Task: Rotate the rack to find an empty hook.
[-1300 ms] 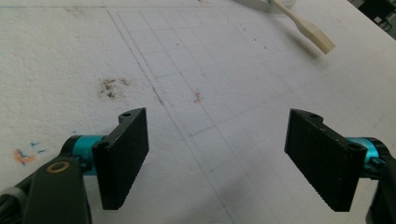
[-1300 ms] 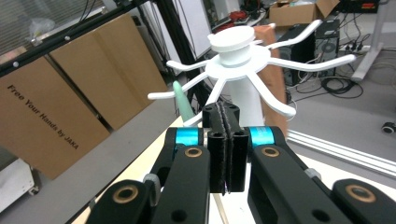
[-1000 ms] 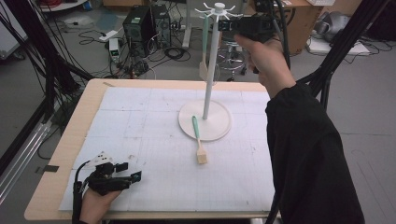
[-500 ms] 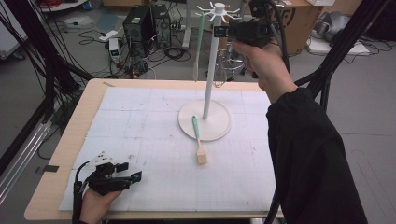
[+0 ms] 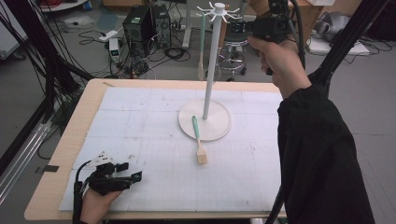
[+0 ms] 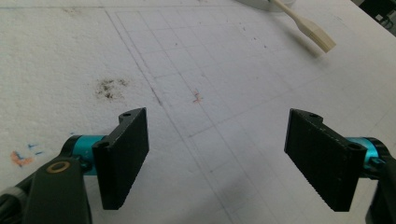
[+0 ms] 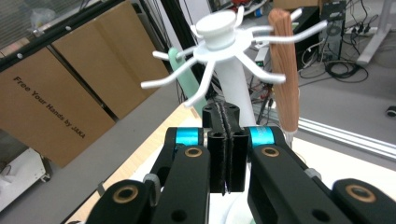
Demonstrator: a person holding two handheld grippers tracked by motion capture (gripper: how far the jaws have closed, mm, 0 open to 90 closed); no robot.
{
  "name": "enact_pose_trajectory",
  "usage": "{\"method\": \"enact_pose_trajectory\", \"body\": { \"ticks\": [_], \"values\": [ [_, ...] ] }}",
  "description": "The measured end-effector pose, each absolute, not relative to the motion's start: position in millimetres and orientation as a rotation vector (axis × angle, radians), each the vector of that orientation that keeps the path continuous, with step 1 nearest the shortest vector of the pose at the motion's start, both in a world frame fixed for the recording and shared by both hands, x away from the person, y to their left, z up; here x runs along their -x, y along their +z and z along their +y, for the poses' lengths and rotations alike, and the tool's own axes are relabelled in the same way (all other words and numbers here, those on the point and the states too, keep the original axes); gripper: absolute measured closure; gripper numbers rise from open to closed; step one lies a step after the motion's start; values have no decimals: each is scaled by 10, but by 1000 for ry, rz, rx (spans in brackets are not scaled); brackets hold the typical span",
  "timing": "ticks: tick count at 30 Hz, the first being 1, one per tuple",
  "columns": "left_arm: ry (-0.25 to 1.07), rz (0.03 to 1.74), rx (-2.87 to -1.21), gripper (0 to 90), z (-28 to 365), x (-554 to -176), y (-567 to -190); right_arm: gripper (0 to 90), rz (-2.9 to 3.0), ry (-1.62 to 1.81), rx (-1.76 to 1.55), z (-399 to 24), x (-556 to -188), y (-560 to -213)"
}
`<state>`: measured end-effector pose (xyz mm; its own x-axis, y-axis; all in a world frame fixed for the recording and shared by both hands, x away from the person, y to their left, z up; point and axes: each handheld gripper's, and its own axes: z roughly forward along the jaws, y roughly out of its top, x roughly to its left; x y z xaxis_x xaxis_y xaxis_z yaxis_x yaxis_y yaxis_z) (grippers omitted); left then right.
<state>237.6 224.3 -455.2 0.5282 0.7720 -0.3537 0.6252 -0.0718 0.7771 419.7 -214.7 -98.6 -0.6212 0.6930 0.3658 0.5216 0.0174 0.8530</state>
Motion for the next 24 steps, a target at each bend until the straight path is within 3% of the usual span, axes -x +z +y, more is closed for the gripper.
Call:
{"method": "enact_pose_trajectory", "body": {
  "ticks": [24],
  "values": [
    [182,1166,-1775,225,2243,-2373,-4550,899,2195,1651,-1205,-1803,-4191,-897]
  ]
}}
